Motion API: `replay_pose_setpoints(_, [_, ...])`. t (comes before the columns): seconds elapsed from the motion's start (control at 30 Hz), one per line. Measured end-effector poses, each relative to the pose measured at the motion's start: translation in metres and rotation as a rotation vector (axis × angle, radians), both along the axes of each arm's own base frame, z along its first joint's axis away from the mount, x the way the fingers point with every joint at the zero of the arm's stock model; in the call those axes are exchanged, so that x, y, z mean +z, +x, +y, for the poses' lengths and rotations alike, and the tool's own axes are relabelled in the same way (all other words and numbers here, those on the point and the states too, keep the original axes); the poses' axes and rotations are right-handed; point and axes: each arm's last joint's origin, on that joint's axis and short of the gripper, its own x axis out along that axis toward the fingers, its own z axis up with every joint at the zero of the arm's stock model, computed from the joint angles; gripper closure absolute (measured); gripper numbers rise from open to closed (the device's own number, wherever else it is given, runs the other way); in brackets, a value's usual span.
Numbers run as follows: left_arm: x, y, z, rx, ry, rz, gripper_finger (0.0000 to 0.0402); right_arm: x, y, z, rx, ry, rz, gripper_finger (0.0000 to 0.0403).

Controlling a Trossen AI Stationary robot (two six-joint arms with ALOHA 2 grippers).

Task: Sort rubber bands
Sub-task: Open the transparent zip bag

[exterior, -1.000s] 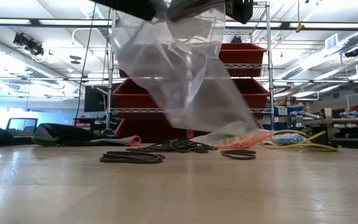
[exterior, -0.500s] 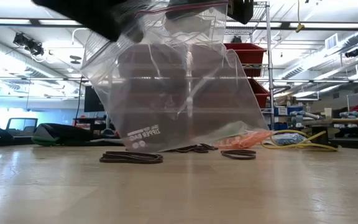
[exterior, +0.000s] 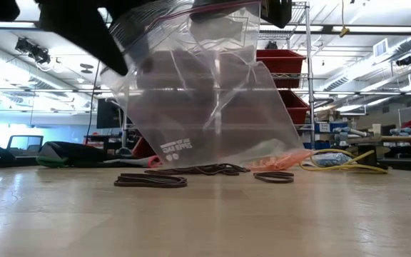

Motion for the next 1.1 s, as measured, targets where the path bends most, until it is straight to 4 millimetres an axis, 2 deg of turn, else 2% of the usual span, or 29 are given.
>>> replay_pose_setpoints(0.4, [-0.005, -0.009, 0.005, 0.091, 0.004, 0.1, 0.0274, 0.0, 0.0, -0.001, -0.016, -0.008, 0.0, 0.0403])
replay_pose_setpoints(0.87, [-0.008, -0.014, 0.007, 0.112, 0.014, 0.158, 0.0274, -0.002, -0.002, -0.001, -0.012, 0.001, 0.03, 0.0403])
replay_pose_setpoints(0.97, [0.002, -0.012, 0.004, 0.14, 0.04, 0.101, 0.0274, -0.002, -0.003, -0.001, -0.021, 0.009, 0.04, 0.0403])
replay_pose_setpoints(1.1, [0.024, -0.006, -0.001, 0.159, 0.143, -0.033, 0.0274, -0.003, -0.003, 0.0, 0.002, 0.05, 0.06, 0.0403])
